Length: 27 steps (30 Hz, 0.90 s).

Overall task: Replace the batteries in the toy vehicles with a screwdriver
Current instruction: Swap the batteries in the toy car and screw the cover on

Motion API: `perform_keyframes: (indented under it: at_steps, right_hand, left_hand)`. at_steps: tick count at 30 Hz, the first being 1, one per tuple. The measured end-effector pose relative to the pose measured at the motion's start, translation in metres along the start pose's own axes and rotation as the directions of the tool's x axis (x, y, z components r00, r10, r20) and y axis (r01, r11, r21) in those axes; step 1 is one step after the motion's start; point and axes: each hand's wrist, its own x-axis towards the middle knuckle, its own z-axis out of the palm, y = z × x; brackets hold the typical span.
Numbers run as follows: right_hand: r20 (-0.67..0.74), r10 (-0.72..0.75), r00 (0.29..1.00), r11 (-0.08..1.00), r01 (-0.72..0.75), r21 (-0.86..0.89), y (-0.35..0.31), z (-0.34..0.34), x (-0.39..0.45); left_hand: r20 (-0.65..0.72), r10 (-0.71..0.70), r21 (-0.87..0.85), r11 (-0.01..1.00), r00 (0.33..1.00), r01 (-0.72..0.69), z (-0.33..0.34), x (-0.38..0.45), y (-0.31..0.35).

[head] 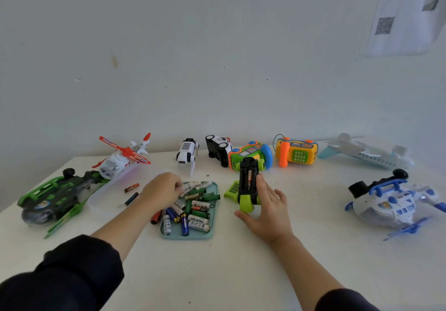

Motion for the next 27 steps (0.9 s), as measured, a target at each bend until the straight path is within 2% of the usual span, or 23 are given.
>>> perform_keyframes:
  at_steps: [3, 6, 8, 10, 12, 14, 16, 22, 27]
  right_hand:
    - [0.008, -0.007, 1.000, 1.000, 0.007, -0.004, 0.001, 0.001, 0.000]
    - [0.011, -0.005, 1.000, 1.000, 0.005, -0.001, 0.000, 0.001, 0.000]
    - [0.013, -0.004, 1.000, 1.000, 0.004, -0.006, 0.000, 0.001, 0.000]
    - [0.013, -0.004, 1.000, 1.000, 0.004, -0.001, 0.000, 0.000, 0.000]
    - [0.013, -0.005, 1.000, 1.000, 0.005, 0.002, -0.001, 0.000, 0.000]
    - [0.017, -0.005, 1.000, 1.000, 0.006, -0.004, 0.000, 0.000, 0.000]
    - [0.025, -0.005, 1.000, 1.000, 0.005, -0.006, 0.000, 0.001, 0.000]
    - [0.025, 0.005, 1.000, 1.000, -0.005, 0.001, 0.000, 0.000, 0.000]
    - [0.023, 0.009, 1.000, 1.000, -0.009, 0.001, -0.001, -0.001, 0.000]
  left_hand:
    - [0.008, -0.123, 0.085, 0.989, 0.992, 0.122, -0.002, 0.001, -0.009]
    - [0.057, -0.116, 0.091, 0.990, 0.992, 0.111, 0.003, -0.001, -0.008]
    - [0.090, -0.061, 0.033, 0.998, 0.994, 0.058, 0.008, -0.002, -0.004]
    - [0.059, -0.003, 0.004, 1.000, 0.998, 0.003, 0.008, -0.006, 0.005]
    - [0.019, 0.126, -0.022, 0.992, 0.992, -0.126, 0.005, -0.009, 0.018]
    - [0.098, 0.276, -0.045, 0.961, 0.956, -0.273, 0.003, -0.013, 0.032]
    - [0.207, 0.341, 0.003, 0.937, 0.917, -0.349, 0.003, -0.016, 0.043]
    - [0.290, 0.311, 0.217, 0.900, 0.905, -0.379, 0.009, -0.009, 0.052]
    - [0.348, 0.309, 0.234, 0.885, 0.885, -0.402, 0.006, -0.006, 0.053]
